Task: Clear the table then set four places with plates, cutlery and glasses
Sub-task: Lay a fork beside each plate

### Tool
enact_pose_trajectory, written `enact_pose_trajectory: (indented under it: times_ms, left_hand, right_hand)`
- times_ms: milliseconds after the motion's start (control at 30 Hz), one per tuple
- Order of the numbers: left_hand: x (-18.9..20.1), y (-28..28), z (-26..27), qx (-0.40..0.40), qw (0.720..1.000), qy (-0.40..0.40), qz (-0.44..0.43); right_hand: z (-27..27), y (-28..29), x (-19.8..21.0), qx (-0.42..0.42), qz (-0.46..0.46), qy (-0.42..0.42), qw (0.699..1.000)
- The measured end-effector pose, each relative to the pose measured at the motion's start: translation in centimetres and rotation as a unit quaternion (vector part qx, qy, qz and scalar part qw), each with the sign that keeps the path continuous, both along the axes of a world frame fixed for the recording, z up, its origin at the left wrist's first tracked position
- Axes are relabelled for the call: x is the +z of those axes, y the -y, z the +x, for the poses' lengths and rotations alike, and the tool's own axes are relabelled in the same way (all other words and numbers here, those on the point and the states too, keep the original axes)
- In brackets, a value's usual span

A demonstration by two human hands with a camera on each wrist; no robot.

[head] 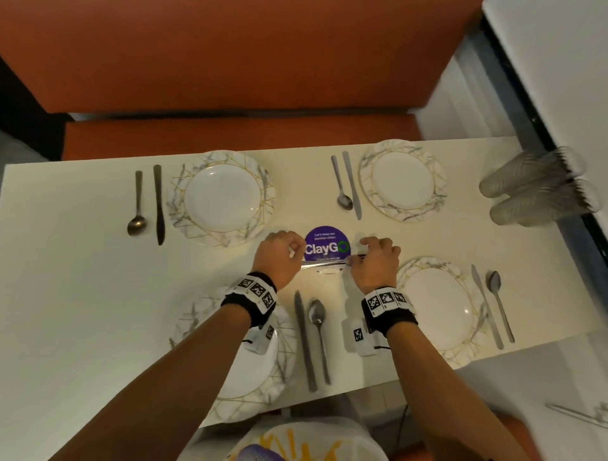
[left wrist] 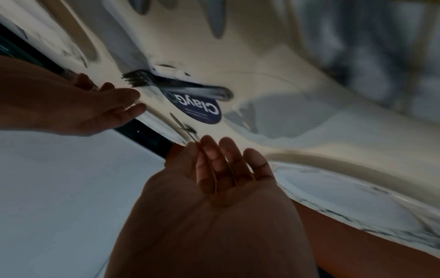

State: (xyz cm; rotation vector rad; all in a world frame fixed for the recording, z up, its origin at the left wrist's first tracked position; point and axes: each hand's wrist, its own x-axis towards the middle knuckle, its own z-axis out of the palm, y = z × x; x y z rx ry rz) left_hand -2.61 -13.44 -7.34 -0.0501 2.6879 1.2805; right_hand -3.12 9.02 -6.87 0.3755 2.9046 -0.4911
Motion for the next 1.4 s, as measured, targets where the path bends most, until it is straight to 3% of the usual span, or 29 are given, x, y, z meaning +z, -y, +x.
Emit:
enact_pose_trajectory:
  times_ms: [233,400,533,800,933,1067,1233,1300,1400]
  left_hand:
    - [-0.7,-6.1,-0.9,-0.057,0.994,0.057,-0.074]
    - [-1.3,-7.8,-0.8,-0.078,0.978,0.086,-0.174]
    - [-1.0,-8.0,-0.9,-0.047,0.980,0.096,-0.167]
    - [1.6,-8.0,-0.6,0.032,0.998,0.057,-0.021]
    - [3.6,-6.9,-0.5,0.109,0.991,0.043,0.072]
    - [4.9,-5.3,0.2,0.188,0.956,0.069,0.214]
    - [6.6,-2.5,3.1,0.227,0.915,0.091,0.320]
    - [7.0,-0.8,4.7,0.231,0.906,0.101,0.340]
    - [7.6,2.1,7.1,0.267,0.882,0.114,0.371]
  right_hand:
    - [-2.0,-2.2,-0.1,0.038,0.008,0.117,0.992]
    - [-2.7,-2.6,-0.5,0.050,-0.018,0.136,0.989]
    - [-3.2,-3.2,-0.2,0.044,-0.090,0.131,0.986]
    - [-4.8,-3.1,1.9,0.072,-0.225,0.039,0.971]
    - [-5.6,-1.7,4.0,0.054,-0.315,0.005,0.947]
    - [-5.3,0.5,5.7,-0.019,-0.445,0.049,0.894]
    - [-2.2,5.3,6.9,-0.029,-0.580,0.109,0.807]
    - [-0.8,7.3,7.2,-0.037,-0.602,0.098,0.792]
    - [1.2,10.6,7.6,-0.032,-0.598,0.080,0.797]
